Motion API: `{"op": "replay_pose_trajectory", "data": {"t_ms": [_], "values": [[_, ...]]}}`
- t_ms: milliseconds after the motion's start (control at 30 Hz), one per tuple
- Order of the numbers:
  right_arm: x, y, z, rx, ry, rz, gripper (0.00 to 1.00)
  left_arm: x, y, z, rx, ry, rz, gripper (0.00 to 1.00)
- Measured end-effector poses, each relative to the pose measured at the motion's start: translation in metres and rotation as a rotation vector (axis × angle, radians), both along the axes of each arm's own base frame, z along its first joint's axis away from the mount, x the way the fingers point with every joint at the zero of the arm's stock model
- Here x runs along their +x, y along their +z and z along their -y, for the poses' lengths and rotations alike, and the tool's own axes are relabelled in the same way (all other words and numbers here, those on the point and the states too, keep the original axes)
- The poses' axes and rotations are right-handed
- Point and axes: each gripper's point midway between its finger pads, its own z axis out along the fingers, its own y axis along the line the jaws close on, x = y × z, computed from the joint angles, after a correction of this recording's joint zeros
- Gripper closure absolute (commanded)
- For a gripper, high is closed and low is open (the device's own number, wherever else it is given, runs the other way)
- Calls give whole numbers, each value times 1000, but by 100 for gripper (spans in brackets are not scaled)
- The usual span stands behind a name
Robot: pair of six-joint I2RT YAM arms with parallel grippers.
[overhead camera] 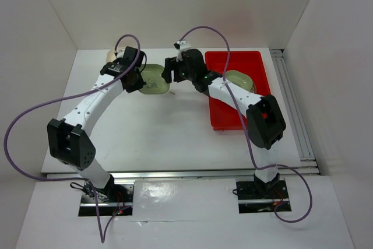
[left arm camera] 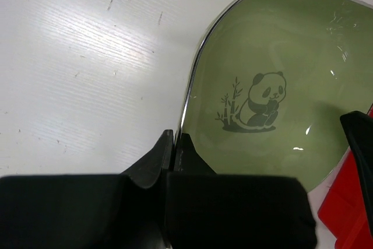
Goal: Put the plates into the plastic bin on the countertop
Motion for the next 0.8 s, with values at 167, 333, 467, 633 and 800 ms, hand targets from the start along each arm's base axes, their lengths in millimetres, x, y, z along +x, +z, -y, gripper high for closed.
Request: {"op": "replay_pose_trajectory", "data": {"t_ms": [167,333,467,633,800], "values": [[1,-13,5,-17,-1,-22,64,0,7,0,-8,-1,21,100],[-8,-16,-11,56,80,-61,86,1,7,5,-30,-22,30,100],[0,-15,-6,158,60,-132,100,2,5,10,-61,-27,35,85],[11,-23,20,159,5,-157,100,9,11,22,-97,-71,68,12],[15,-42,104,19,-256,-198,100,16,14,9,-95,-54,83,0]]}}
